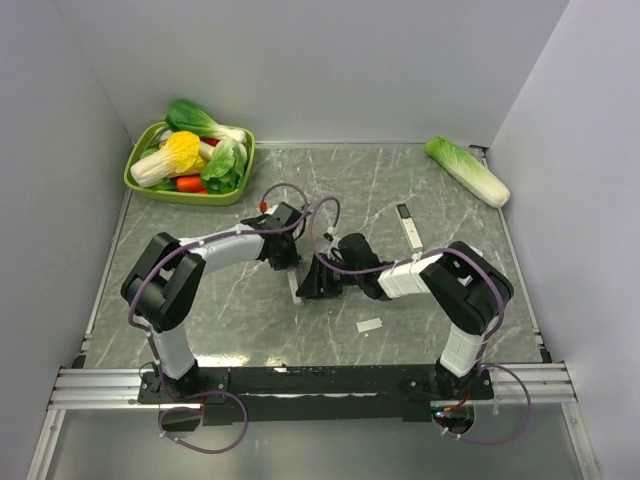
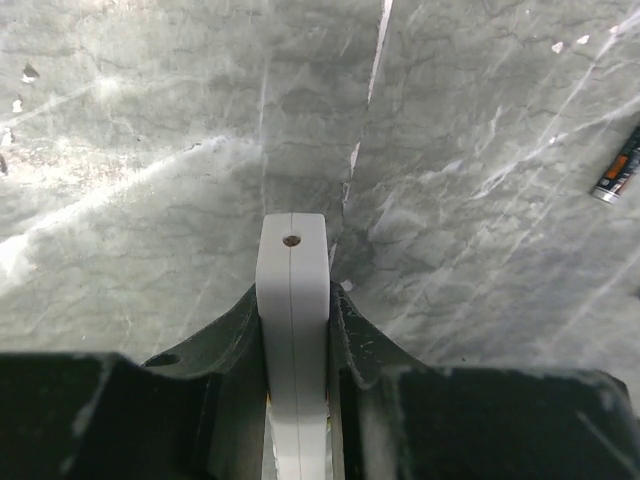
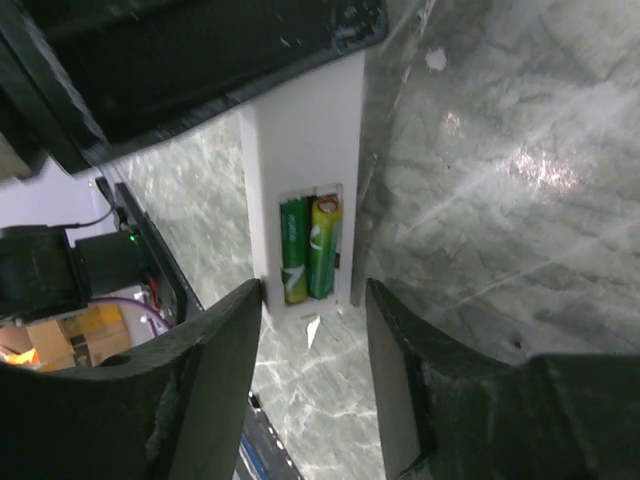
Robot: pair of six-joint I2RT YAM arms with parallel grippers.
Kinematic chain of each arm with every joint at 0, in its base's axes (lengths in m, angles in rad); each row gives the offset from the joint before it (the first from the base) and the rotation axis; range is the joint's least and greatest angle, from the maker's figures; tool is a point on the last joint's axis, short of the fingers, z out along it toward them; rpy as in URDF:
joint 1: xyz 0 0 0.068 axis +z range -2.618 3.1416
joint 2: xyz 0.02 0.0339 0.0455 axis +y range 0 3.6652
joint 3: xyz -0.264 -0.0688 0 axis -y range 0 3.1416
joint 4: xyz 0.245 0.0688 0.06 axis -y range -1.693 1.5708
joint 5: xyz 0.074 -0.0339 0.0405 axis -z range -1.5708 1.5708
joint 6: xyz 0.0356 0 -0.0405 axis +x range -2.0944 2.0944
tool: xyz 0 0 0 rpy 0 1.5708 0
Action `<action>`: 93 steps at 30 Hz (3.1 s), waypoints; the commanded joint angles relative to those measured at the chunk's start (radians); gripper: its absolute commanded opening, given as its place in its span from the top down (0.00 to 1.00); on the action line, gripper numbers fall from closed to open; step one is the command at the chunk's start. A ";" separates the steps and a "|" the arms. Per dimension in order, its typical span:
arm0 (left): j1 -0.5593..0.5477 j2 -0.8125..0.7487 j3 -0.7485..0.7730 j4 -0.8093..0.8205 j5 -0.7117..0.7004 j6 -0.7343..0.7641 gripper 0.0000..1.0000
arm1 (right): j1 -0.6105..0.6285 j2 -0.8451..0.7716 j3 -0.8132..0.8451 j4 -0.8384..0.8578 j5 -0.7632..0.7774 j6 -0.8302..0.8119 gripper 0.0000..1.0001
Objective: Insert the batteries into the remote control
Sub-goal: Place the battery at the center of the board, then pick up the battery from the center of the board.
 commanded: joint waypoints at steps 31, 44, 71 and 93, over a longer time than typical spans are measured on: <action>-0.102 -0.014 0.088 -0.206 -0.276 0.029 0.99 | -0.040 -0.041 -0.037 -0.009 0.002 -0.109 0.57; 0.091 -0.720 -0.343 0.097 -0.235 -0.016 0.99 | 0.087 -0.202 0.228 -0.597 0.080 -0.903 0.39; 0.096 -1.779 -0.514 0.197 -0.311 0.352 0.99 | 0.249 0.098 0.688 -1.143 -0.006 -1.787 0.48; 0.098 -1.741 -0.500 0.171 -0.304 0.355 0.99 | 0.318 0.302 0.828 -1.228 0.091 -1.821 0.53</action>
